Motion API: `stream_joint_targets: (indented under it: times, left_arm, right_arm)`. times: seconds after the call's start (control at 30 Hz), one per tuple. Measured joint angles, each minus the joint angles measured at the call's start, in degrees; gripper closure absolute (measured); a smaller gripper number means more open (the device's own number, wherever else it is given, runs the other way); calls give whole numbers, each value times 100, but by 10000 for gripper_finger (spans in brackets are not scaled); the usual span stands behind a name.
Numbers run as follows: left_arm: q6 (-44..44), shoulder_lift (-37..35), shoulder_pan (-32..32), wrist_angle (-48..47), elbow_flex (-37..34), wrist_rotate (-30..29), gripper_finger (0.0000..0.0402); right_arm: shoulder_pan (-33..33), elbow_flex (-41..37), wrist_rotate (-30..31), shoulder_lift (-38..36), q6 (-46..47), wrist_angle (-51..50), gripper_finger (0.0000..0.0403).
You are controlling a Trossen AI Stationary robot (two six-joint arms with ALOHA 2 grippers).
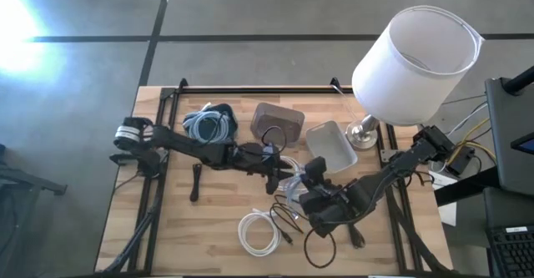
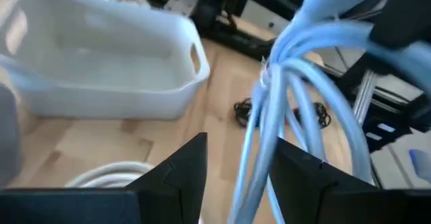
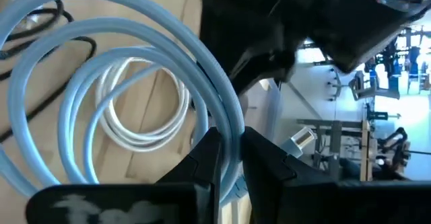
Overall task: Pick & Place USB Port
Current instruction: Put the blue HDMI cable into the gray bin
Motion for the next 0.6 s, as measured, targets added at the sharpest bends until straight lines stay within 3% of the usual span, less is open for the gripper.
stream_joint_targets:
  times: [0.2,0.37,0.6]
  left_arm:
    - [-338,161,-7,238,0,539,248]
    - [-365,119,-1,245,0,563,248]
    - [-436,83,-3,439,0,574,248]
  right_arm:
    - [-233,-254,-58,0,-65,-3,358]
    - [-257,-528,-603,0,-121,-19,358]
    - [-300,-790,-578,0,-25,55,358]
